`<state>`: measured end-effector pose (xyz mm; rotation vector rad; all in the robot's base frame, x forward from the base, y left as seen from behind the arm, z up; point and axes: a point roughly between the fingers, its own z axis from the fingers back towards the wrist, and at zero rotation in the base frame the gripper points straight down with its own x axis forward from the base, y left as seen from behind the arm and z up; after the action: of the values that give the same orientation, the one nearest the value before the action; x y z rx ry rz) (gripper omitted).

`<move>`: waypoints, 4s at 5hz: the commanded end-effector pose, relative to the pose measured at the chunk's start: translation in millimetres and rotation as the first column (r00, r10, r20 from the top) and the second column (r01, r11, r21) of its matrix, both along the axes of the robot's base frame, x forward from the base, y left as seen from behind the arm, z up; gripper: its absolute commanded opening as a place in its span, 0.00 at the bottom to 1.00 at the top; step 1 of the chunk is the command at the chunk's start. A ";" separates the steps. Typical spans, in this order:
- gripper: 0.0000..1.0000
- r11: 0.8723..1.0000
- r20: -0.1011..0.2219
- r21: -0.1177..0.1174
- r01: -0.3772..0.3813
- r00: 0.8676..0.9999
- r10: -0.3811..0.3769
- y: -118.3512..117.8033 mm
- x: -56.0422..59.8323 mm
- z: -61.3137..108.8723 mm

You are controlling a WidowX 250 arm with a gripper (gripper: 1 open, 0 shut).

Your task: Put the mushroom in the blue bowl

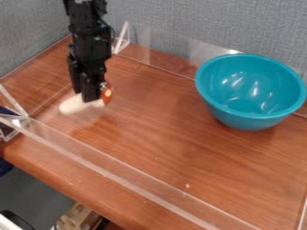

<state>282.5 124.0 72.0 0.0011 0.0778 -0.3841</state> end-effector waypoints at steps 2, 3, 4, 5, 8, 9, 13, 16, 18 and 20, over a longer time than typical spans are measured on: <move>0.00 0.999 0.124 0.037 0.009 0.992 -0.014 1.3 1.8 55.2; 0.00 0.998 0.153 0.039 0.042 0.987 -0.047 -10.4 1.6 71.3; 0.00 0.996 0.168 0.042 0.082 0.982 -0.088 -22.4 2.4 81.2; 0.00 0.991 0.179 0.044 0.125 0.975 -0.131 -33.4 3.3 88.6; 0.00 0.966 0.203 0.044 0.254 0.945 -0.258 -66.6 5.7 98.9; 0.00 0.951 0.210 0.044 0.307 0.928 -0.309 -82.3 6.8 101.1; 0.00 0.869 0.223 0.036 0.494 0.844 -0.489 -154.8 21.9 98.8; 0.00 0.772 0.223 0.021 0.636 0.749 -0.624 -212.4 40.1 80.1; 0.00 0.736 0.211 0.015 0.677 0.717 -0.664 -223.1 50.1 68.0; 0.00 0.732 0.190 0.009 0.681 0.718 -0.670 -221.9 62.1 48.6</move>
<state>336.1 -100.5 104.8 -0.0189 -0.0670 -1.1414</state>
